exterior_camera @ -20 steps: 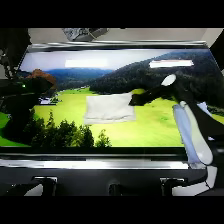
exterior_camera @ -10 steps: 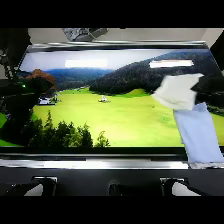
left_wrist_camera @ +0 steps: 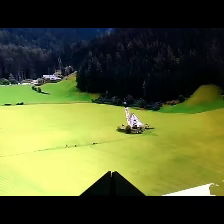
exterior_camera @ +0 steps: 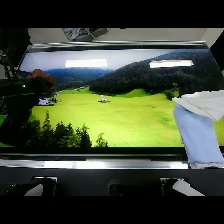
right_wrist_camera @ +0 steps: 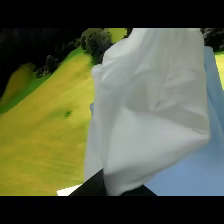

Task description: Fold the shirts.

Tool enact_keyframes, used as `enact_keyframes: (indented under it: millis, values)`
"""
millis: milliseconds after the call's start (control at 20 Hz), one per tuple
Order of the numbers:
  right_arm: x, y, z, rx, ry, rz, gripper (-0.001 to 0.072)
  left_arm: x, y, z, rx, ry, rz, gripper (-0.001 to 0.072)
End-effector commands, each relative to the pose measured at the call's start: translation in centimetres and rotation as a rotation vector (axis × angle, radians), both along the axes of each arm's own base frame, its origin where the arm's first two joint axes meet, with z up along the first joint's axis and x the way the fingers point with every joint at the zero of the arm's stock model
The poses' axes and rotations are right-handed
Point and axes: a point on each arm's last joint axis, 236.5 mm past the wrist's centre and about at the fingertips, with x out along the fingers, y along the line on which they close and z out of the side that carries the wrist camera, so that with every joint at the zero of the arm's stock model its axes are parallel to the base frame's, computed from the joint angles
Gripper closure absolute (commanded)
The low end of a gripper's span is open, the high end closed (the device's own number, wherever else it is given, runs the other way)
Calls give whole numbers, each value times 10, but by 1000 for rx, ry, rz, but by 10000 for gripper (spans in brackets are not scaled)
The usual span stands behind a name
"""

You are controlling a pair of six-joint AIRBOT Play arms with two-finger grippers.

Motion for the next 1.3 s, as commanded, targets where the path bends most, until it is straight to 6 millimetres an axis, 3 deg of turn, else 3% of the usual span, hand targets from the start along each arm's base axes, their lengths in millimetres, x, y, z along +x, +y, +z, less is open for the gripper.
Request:
enact_keyframes:
  millis: [0,50,150,250,350,550,800,850,900,950,1050,1150,1200,1250]
  values:
    - [-42,13,4,120,66,15,667,0,0,0,0,-1,0,678]
    - [-67,23,-4,142,170,55,667,0,0,0,0,-1,0,678]
    - [-100,9,-25,50,312,8,666,0,0,0,0,-1,0,678]
    - [-144,0,-60,18,505,-32,666,0,0,0,0,-1,0,678]
    - [-182,5,-97,40,671,-26,667,0,0,0,0,0,-1,678]
    - [-189,14,-156,74,700,-5,667,0,-1,0,-1,0,-1,678]
    - [-194,6,-169,39,716,-20,658,0,-1,0,-1,0,-1,678]
    - [-193,6,-169,37,714,-21,498,0,-1,1,-1,-1,-1,678]
    - [-191,2,-169,21,703,-22,169,0,-1,1,-2,-1,-1,678]
    - [-187,-3,-166,-9,683,7,54,0,-1,2,-1,-3,-1,678]
    - [-171,-27,-141,-115,613,28,61,-3,-4,15,-1,-15,-19,678]
    - [-128,-73,-77,-344,438,-11,92,0,-4,54,19,-89,-34,680]
    - [-95,-93,-28,-498,306,-24,106,5,4,79,69,-153,-20,681]
    - [-59,-98,23,-640,169,-17,106,11,19,100,148,-203,28,682]
